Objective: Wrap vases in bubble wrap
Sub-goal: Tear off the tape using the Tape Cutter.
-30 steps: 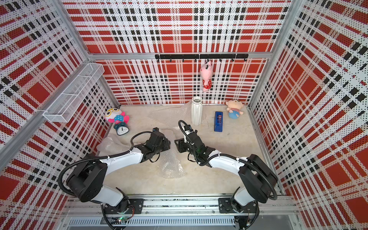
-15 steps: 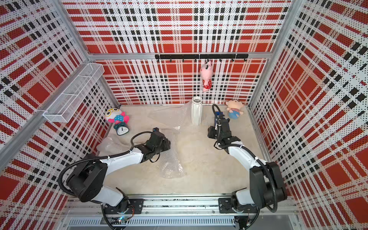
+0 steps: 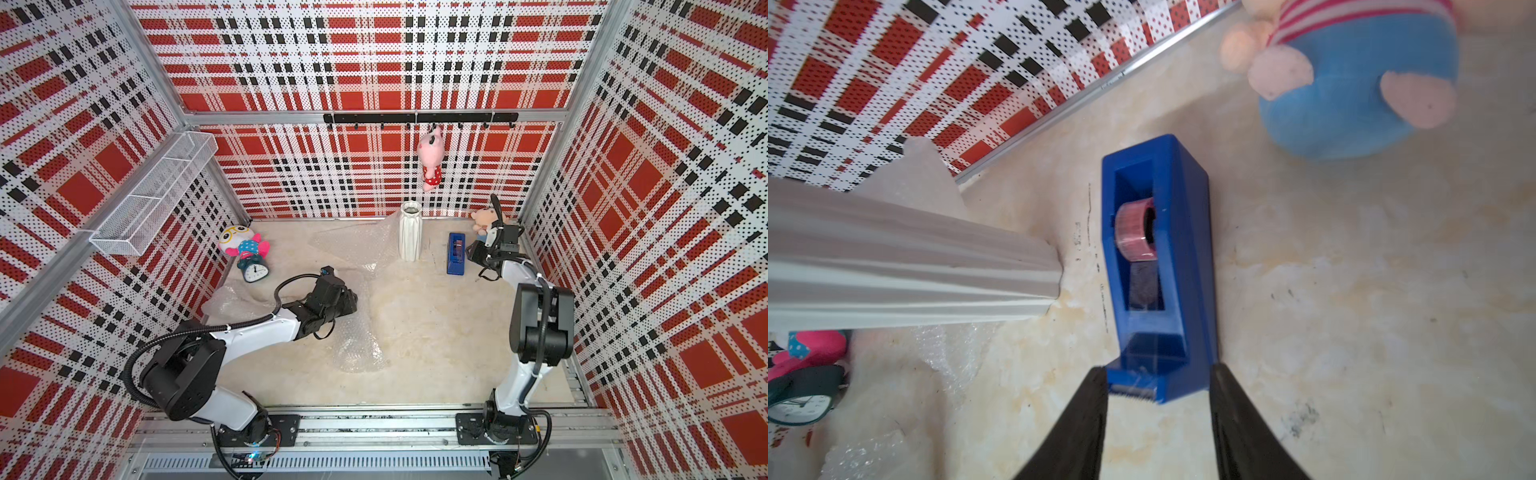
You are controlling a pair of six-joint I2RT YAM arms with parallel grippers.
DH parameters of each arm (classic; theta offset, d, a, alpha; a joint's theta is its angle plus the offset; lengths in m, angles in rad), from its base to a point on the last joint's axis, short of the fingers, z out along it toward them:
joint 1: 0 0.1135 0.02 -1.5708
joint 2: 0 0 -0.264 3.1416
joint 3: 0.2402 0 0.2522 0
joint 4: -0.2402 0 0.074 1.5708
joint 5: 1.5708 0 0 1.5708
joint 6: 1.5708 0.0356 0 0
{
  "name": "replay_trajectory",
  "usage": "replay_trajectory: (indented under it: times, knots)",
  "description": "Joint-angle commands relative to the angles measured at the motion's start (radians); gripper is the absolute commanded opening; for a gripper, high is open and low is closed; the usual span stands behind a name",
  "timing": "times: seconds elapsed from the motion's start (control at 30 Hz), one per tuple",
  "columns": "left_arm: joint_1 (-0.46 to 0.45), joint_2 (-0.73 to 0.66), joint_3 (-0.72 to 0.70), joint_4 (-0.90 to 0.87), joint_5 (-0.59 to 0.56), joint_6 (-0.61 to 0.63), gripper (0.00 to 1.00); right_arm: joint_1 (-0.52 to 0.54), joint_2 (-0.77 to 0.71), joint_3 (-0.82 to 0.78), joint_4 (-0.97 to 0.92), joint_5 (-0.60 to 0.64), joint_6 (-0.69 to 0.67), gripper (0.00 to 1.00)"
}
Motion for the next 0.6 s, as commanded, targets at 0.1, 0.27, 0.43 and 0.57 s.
replay_trajectory:
  times: [0.1, 0.27, 0.43, 0.57]
  knots:
    - [-0.03, 0.038, -0.011, 0.013, 0.064, 0.047, 0.52, -0.032, 0.111, 0.08, -0.006, -0.186, -0.049, 0.42]
    - [-0.033, 0.048, -0.01, 0.047, 0.111, 0.057, 0.52, -0.032, 0.138, 0.087, 0.028, -0.228, -0.034, 0.42]
    - [-0.033, 0.055, -0.011, 0.074, 0.142, 0.063, 0.52, -0.032, 0.157, 0.101, 0.051, -0.267, -0.009, 0.4]
    - [-0.033, 0.062, -0.014, 0.088, 0.159, 0.079, 0.52, -0.03, 0.199, 0.138, 0.026, -0.292, -0.016, 0.37]
